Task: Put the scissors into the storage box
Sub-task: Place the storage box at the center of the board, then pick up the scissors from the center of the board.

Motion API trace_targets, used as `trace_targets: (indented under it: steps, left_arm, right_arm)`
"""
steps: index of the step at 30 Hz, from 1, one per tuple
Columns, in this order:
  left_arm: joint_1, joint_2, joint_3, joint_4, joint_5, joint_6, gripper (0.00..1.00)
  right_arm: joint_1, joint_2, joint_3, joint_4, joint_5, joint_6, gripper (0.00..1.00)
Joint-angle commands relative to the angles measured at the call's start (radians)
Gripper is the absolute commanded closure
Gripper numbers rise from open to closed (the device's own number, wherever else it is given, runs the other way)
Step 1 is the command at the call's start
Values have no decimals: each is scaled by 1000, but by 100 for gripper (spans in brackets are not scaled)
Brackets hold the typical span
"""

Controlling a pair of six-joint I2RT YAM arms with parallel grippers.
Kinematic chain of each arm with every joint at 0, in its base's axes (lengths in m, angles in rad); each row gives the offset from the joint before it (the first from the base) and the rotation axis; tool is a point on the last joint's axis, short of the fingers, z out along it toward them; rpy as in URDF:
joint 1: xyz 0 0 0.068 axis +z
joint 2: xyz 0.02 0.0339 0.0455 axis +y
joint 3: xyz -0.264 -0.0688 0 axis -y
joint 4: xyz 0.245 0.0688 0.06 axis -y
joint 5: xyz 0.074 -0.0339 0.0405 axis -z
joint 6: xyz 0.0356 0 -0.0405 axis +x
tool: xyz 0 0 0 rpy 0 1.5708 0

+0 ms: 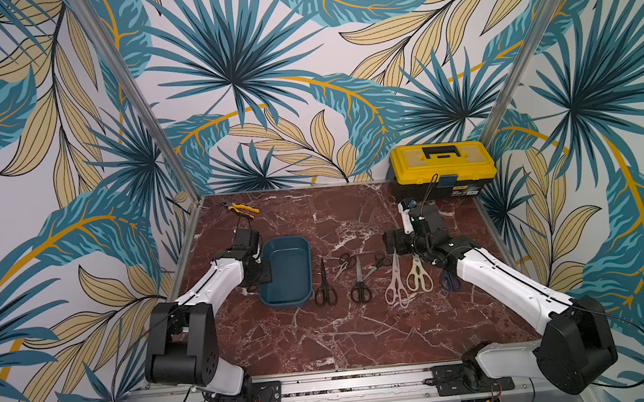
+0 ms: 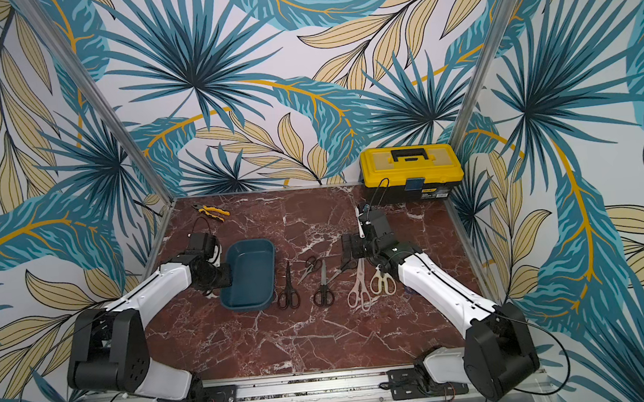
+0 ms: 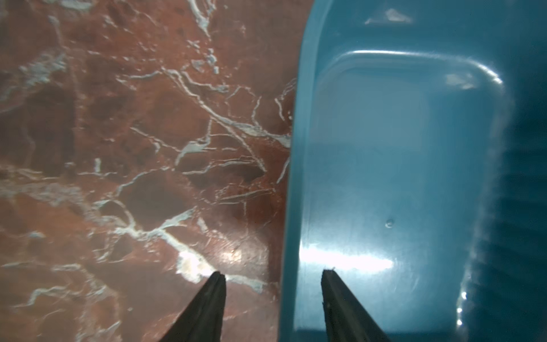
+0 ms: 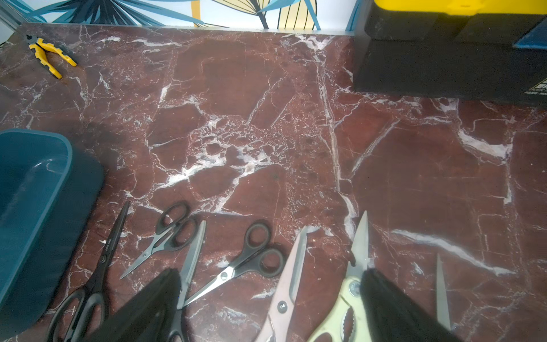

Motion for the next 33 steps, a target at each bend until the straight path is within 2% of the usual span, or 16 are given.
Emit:
trace_targets:
  steps: [1, 3, 6, 10, 13, 15, 18, 21, 25, 33]
  left_arm:
    - [-5, -95, 87, -63, -57, -23, 43]
    - [-47, -175, 136, -94, -92, -42, 43]
    - [-173, -239, 246, -184, -204, -85, 40]
    - [-354, -160, 347, -317, -160, -194, 38]
    - [-485, -87, 337, -337, -134, -283, 35]
    - [-536, -61, 303, -299, -110, -335, 34]
    - [-578, -23, 250, -193, -15, -391, 34]
    - [-615, 55, 273, -179, -2, -402, 35]
    - [-628, 148, 304, -185, -5, -401, 45]
    - [-631, 233, 277, -128, 11, -406, 45]
  right_arm:
    - [5, -28, -9, -7, -10, -4, 0]
    - [6, -36, -5, -18, 1, 1, 0]
    - [5, -43, -5, -31, 30, 10, 0]
    - [6, -49, -31, -37, 45, 16, 0]
    - [16, -69, -71, -35, 38, -17, 0]
    - [37, -104, -106, -23, 18, -54, 0]
    - [95, -173, -180, 45, -55, -130, 1]
    - [151, -216, -240, 128, -105, -149, 4]
    - [206, -224, -285, 172, -70, -133, 4]
    - [241, -225, -353, 225, -25, -124, 5]
